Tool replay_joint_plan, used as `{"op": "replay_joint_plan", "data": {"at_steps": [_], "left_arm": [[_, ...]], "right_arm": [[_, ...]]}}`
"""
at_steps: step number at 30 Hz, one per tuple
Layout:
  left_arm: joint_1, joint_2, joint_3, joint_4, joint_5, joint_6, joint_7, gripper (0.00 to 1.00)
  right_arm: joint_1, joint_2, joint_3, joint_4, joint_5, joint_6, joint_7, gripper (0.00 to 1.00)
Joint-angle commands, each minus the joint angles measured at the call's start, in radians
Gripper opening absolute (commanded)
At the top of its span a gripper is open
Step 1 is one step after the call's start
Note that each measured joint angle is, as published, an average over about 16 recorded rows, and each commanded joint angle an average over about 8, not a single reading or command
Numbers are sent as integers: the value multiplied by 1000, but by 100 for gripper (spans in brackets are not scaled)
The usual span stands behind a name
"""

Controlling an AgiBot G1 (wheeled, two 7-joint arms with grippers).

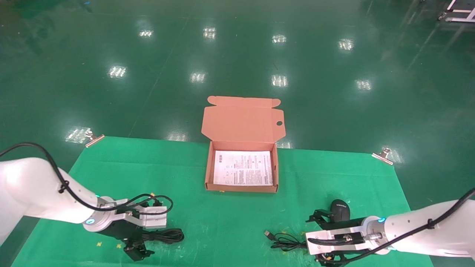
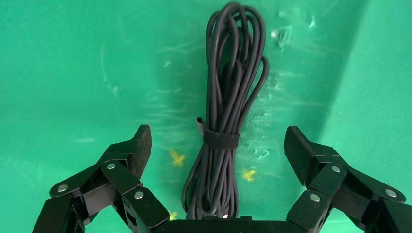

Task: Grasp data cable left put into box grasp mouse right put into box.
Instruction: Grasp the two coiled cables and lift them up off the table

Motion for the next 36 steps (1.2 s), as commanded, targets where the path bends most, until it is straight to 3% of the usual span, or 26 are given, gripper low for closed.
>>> {"op": "replay_joint_plan", "data": {"at_steps": [1,4,5,6,36], "left_arm": [[-4,11,1,33,1,-13,22,50],[-9,22,3,63,7,-30,38,13],[-10,24,4,69,8,-33,41,4],[-11,25,4,73,9,-35,42,0],[-7,18,3,51,5,-24,35,0]], "right_arm": [[7,-16,0,-43,3,13,-32,54],[13,-27,1,-77,9,20,-54,17],[14,-29,1,-84,10,21,-57,4],[15,-31,1,-88,11,22,-58,0],[12,-23,2,-66,10,17,-51,0]]}}
